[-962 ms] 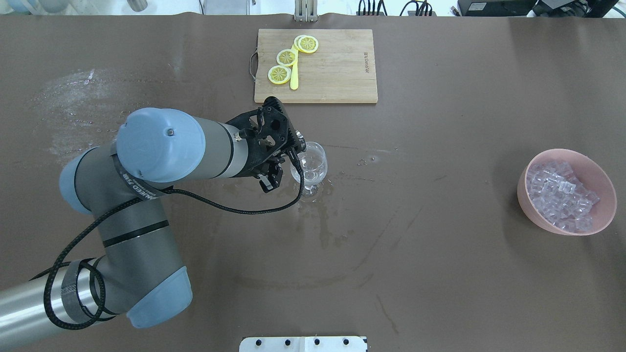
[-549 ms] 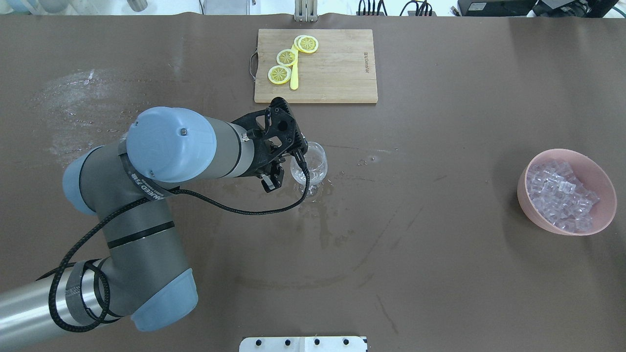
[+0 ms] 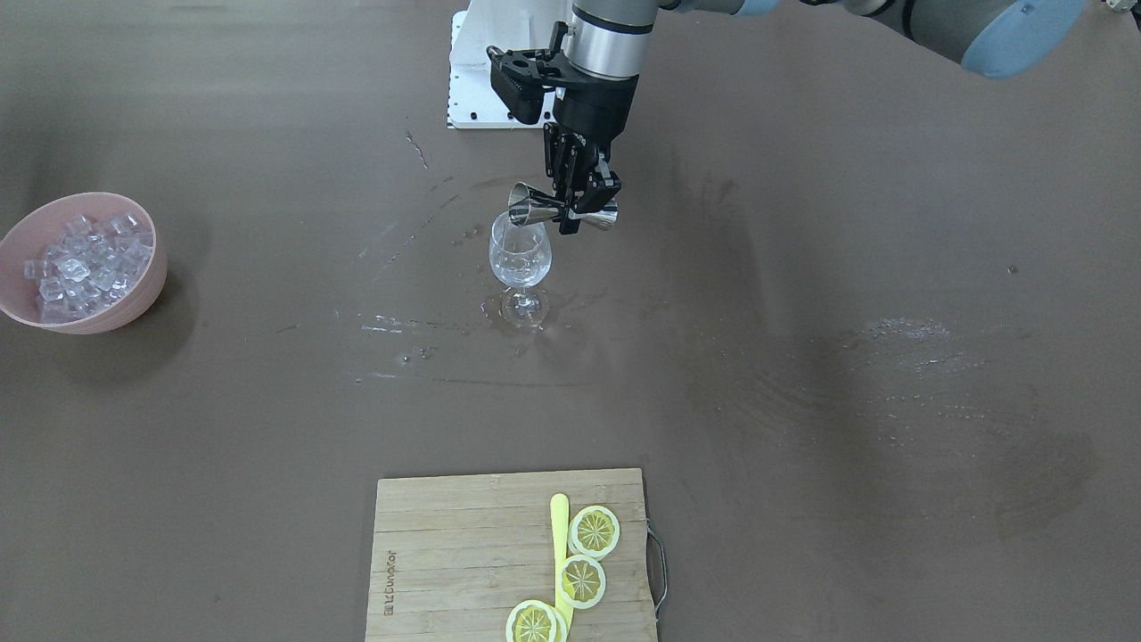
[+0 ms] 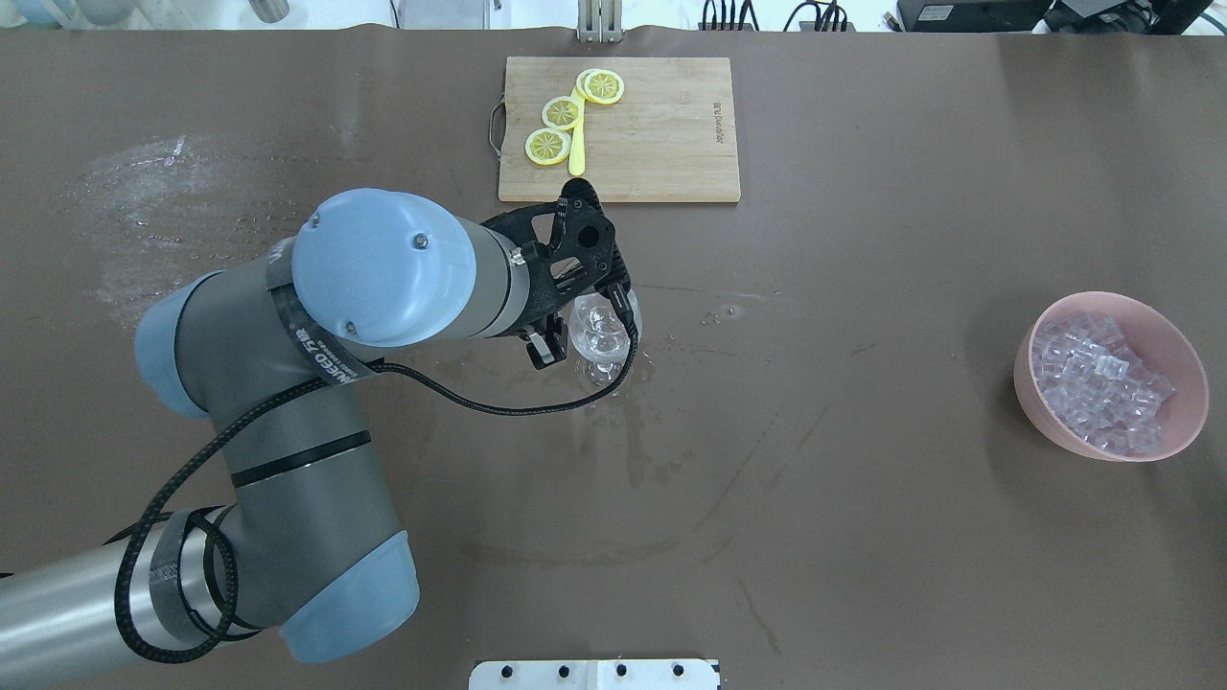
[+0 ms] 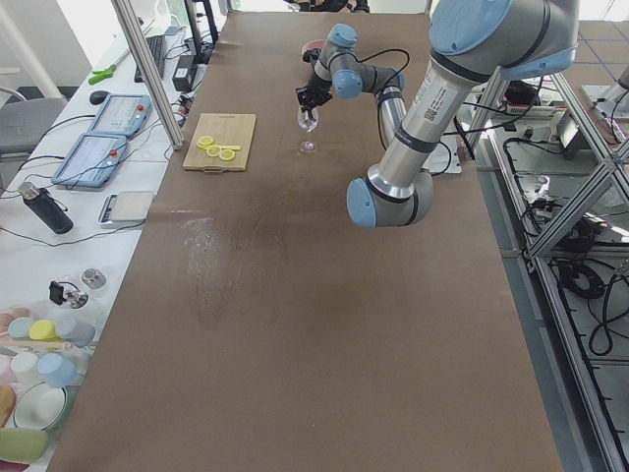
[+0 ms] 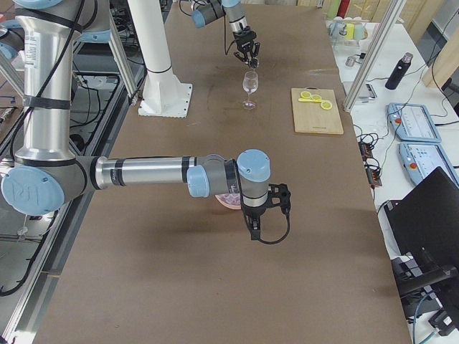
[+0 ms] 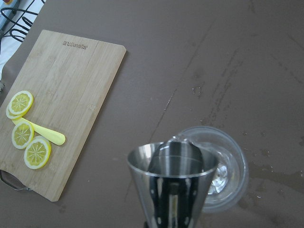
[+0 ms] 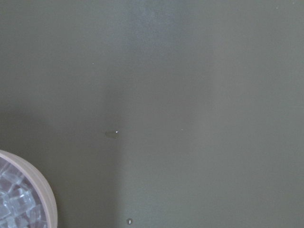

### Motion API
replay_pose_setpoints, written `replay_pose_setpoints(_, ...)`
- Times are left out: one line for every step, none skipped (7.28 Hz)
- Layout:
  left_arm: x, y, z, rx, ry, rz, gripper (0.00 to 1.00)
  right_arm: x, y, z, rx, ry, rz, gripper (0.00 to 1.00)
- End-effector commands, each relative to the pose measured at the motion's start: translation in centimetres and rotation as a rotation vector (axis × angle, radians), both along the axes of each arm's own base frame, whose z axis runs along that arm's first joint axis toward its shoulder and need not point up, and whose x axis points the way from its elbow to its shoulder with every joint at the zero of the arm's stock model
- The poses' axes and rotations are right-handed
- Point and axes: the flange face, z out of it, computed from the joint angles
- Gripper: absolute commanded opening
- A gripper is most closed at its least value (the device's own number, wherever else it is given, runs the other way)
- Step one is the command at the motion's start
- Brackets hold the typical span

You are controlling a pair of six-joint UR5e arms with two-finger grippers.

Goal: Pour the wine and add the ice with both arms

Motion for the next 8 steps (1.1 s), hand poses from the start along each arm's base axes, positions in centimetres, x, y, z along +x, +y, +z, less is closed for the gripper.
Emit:
replay_pose_setpoints(-0.1, 0.0, 0.2, -0.004, -0.028, -0.01, 0.0, 0.0, 0.0, 0.0, 0.0, 0.0, 0.0, 1.0)
replay_pose_setpoints(-0.9, 0.4, -0.2, 0.02, -0.065, -0.019, 0.0, 0.0, 0.0, 0.1, -0.002, 0.0, 0.0, 1.0)
replay_pose_setpoints(-1.7, 1.0, -0.4, 0.015, -0.083, -0.016, 0.0, 0.0, 0.0, 0.1, -0.002, 0.0, 0.0, 1.0)
replay_pose_setpoints(-1.7, 1.1, -0.4, 0.015, -0.09, -0.016, 0.0, 0.0, 0.0, 0.1, -0.002, 0.0, 0.0, 1.0)
replay_pose_setpoints(-1.4, 1.4, -0.2, 0.022, -0.112, -0.029, 0.0, 0.0, 0.0, 0.1, -0.002, 0.0, 0.0, 1.0)
replay_pose_setpoints(-1.1, 1.6, -0.2, 0.02, -0.13, -0.03, 0.0, 0.0, 0.1, 0.1, -0.003, 0.0, 0.0, 1.0)
replay_pose_setpoints(-0.9, 1.8, -0.1, 0.025, -0.143, -0.036, 0.0, 0.0, 0.1, 0.1, -0.003, 0.0, 0.0, 1.0)
replay_pose_setpoints(-0.3, 2.3, -0.5, 0.03, -0.173, -0.042, 0.0, 0.0, 0.1, 0.2, -0.005, 0.0, 0.0, 1.0)
